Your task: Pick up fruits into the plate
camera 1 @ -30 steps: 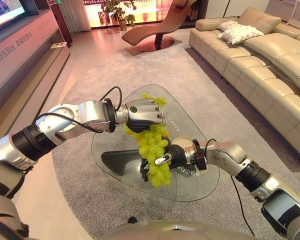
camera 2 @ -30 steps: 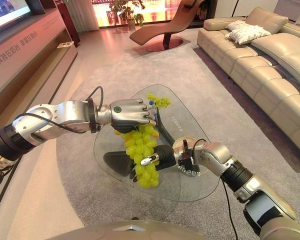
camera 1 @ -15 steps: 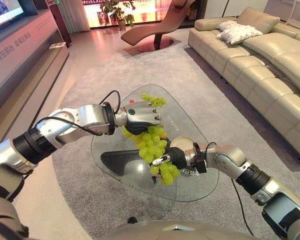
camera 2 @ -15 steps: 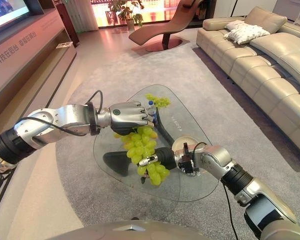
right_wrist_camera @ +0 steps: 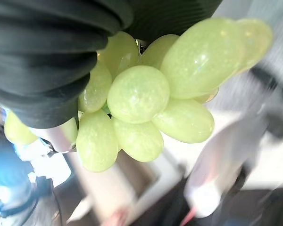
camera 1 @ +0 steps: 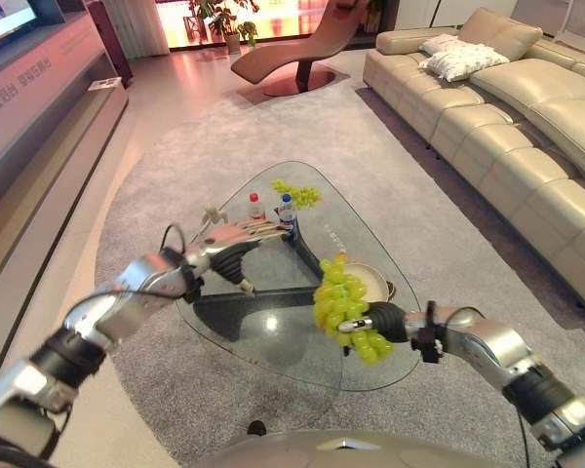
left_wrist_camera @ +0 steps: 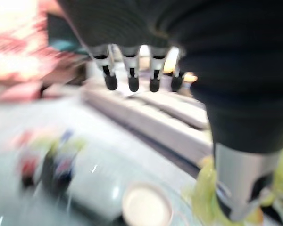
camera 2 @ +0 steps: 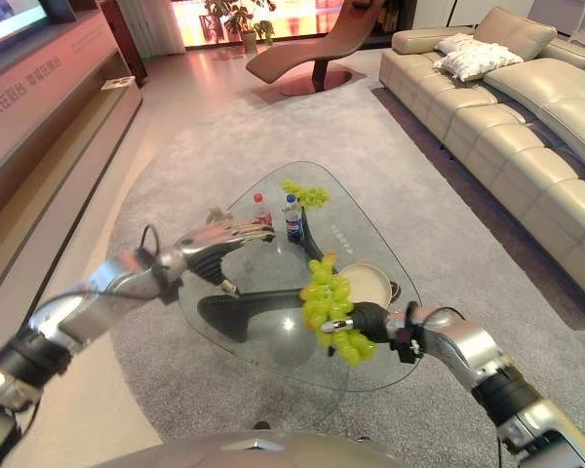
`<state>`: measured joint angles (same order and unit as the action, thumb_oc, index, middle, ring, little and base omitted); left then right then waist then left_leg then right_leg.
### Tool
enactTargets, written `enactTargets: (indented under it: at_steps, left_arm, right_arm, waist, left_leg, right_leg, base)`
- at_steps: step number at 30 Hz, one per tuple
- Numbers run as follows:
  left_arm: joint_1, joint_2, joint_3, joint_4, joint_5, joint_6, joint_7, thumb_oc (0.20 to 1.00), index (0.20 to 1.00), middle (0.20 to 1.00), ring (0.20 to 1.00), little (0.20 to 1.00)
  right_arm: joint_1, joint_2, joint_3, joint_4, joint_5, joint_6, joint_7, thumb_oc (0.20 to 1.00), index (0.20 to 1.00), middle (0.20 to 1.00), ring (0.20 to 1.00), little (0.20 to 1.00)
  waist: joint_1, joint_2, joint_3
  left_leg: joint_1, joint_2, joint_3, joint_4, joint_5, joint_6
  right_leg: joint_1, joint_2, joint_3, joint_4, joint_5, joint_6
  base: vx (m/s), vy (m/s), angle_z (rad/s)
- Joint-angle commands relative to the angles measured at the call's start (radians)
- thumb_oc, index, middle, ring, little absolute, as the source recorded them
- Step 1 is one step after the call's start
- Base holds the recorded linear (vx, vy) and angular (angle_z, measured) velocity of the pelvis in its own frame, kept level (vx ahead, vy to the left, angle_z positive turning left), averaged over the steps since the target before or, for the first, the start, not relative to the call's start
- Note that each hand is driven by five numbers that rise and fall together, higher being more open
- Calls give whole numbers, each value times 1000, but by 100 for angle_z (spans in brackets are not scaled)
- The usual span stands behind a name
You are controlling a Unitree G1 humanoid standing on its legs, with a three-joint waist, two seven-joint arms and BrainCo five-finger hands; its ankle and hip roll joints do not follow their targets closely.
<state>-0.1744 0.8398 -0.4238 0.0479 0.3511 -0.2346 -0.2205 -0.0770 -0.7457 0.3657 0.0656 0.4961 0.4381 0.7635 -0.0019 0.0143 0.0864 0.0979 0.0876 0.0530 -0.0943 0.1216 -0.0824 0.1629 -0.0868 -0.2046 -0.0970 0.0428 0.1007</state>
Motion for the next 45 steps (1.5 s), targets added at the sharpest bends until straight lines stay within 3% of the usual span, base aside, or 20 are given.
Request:
enactTargets:
  at_steps: [1,7,11,18,22,29,45]
  left_arm:
    - [5,13,89,71,-148,44,34,1000,1000,1000,1000,1000]
    - [81,-73,90,410,-309,139,32,1000,1000,1000,1000,1000]
    - [62,-148,111,631,-394,196,65,1000,1000,1000,1000,1000]
    - [31,-273,153,903,-515,212,171,1000,1000,1000,1000,1000]
    - [-7,-312,144,969,-573,207,188,1000,1000,1000,1000,1000]
    - [-78,-353,59,967,-600,161,203,1000,1000,1000,1000,1000]
    - [-89,-389,-8,840,-727,136,223,1000,1000,1000,1000,1000]
  right_arm:
    - [-44,-26,-57,-18,-122,-167,-46,200,200,200,200,200]
    - [-106,-69,-46,138,-325,-236,-249,200,200,200,200,200]
    - [-230,-58,10,258,-441,-214,-387,200,200,200,200,200]
    - [-500,-66,60,553,-541,-212,-525,200,200,200,200,200]
    - [-657,-89,86,705,-581,-217,-576,200,200,200,200,200]
    - [-866,-104,156,852,-609,-168,-637,200,200,200,200,200]
    - [-1055,-93,234,967,-652,-70,-661,200,200,200,200,200]
  waist:
    - [23,-61,55]
    - [54,-98,127]
    - [74,-127,194]
    - [114,-137,303]
    - [131,-118,359]
    - [143,-60,433]
    - [154,43,434]
  left_leg:
    - [74,-52,17,7,-138,40]
    - [30,-42,17,18,-132,38]
    - [-13,-32,14,25,-130,43]
    - [-99,-30,-17,33,-116,53]
    - [-152,-41,-38,37,-104,56]
    - [-235,-80,-73,43,-77,62]
    - [-425,-125,-93,83,-38,70]
  right_leg:
    - [12,6,-5,37,-26,3]
    - [-38,14,-9,64,-23,1]
    - [-78,28,-7,73,-15,0]
    - [-156,45,-13,99,-9,-11]
    - [-202,45,-26,112,-7,-15]
    - [-284,33,-50,132,-3,-20]
    - [-493,-9,-87,210,-10,-27]
  base:
    - [-40,-58,-2]
    - [-89,-109,1]
    - [-166,-169,8]
    - [-153,-101,15]
    - [-148,16,21]
    - [-128,94,14]
    - [-46,99,4]
